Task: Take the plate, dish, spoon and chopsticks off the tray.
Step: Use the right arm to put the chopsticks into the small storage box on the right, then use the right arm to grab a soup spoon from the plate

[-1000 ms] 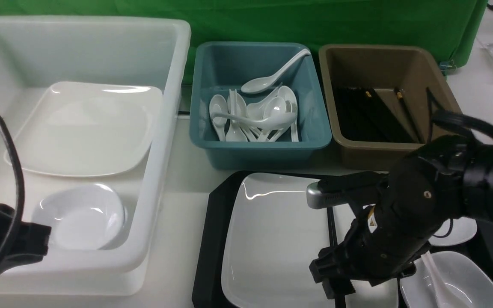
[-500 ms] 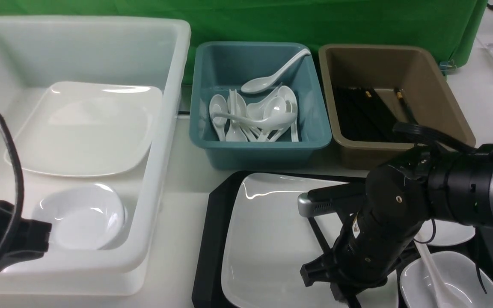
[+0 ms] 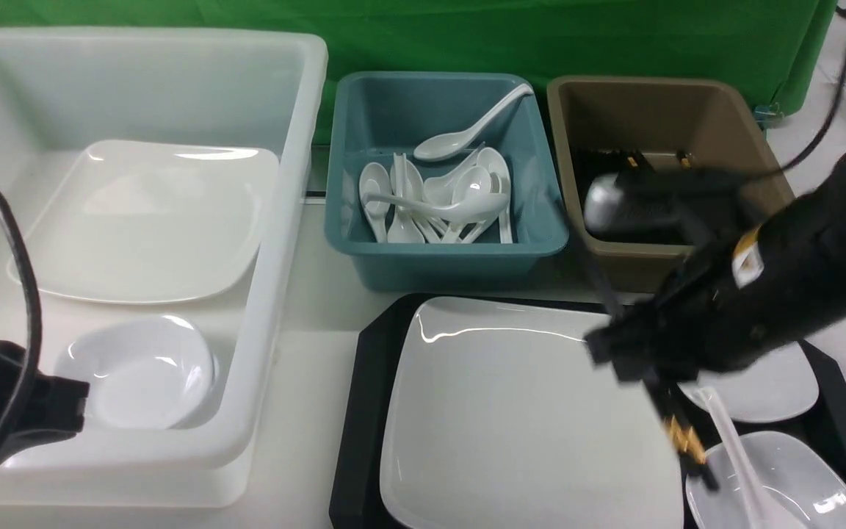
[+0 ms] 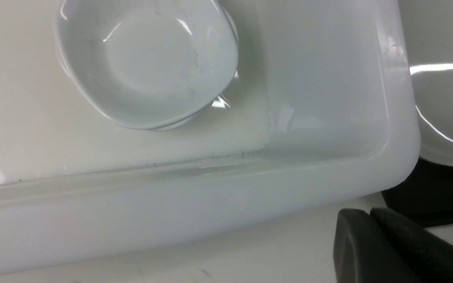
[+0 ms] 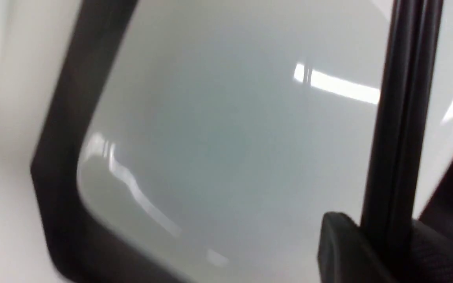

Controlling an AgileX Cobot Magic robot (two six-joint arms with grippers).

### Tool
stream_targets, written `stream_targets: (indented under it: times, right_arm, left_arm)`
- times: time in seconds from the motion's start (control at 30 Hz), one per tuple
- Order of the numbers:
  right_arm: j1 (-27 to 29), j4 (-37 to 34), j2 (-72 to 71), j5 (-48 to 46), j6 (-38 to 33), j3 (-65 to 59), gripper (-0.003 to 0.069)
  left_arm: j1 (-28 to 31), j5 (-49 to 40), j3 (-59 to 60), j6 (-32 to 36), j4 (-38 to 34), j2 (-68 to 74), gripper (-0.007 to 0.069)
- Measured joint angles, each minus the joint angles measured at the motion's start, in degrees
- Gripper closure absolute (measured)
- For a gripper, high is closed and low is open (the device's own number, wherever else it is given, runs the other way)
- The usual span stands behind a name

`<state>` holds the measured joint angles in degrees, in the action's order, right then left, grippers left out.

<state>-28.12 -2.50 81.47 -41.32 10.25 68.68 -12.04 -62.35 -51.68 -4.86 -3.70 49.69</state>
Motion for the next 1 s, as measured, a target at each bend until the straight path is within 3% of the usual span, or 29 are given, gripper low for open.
stream_targets:
  times: [0.1, 0.23, 0.6, 0.7, 0.73, 0.77, 0.8, 0.9, 1.0]
  right_arm:
    - [4.27, 0.40, 1.74, 1.29, -1.26, 4.93, 0.0513]
    - [15.01, 1.22, 14.42, 2.64, -4.36, 20.46, 0.0513]
    - [17.59, 1.20, 38.70, 11.07, -5.11, 38.63, 0.0508]
    - [17.59, 1.20, 40.65, 12.57, -4.60, 39.08, 0.0475]
    - [17.59, 1.20, 41.52, 12.77, -4.27, 39.08, 0.0407]
    - [17.59, 1.20, 41.53, 12.70, -4.21, 39.08, 0.0398]
    - [17.59, 1.20, 41.67, 11.87, -3.92, 39.08, 0.0330]
    - [17.64, 1.20, 40.88, 5.85, -3.78, 39.34, 0.0241]
    - [17.64, 1.20, 38.53, -2.78, -5.39, 39.34, 0.0232]
  left_arm:
    - [0.00, 0.93, 0.00, 0.22, -0.37, 0.00, 0.0616]
    - [0.00, 4.14, 0.00, 2.06, -1.45, 0.00, 0.0616]
    - [-0.05, 4.51, 0.00, 4.43, -2.86, 0.00, 0.0616]
    - [-0.05, 4.48, 0.00, 4.43, -2.86, 0.00, 0.0616]
    - [-0.05, 4.48, 0.00, 4.43, -2.86, 0.00, 0.0616]
    - [-0.05, 4.48, 0.00, 4.43, -2.86, 0.00, 0.0616]
    - [-0.05, 4.48, 0.00, 4.47, -2.86, 0.00, 0.0616]
    - [-0.05, 4.48, 0.00, 4.86, -2.81, 0.00, 0.0616]
    - [-0.05, 4.48, 0.00, 4.86, -2.81, 0.00, 0.0616]
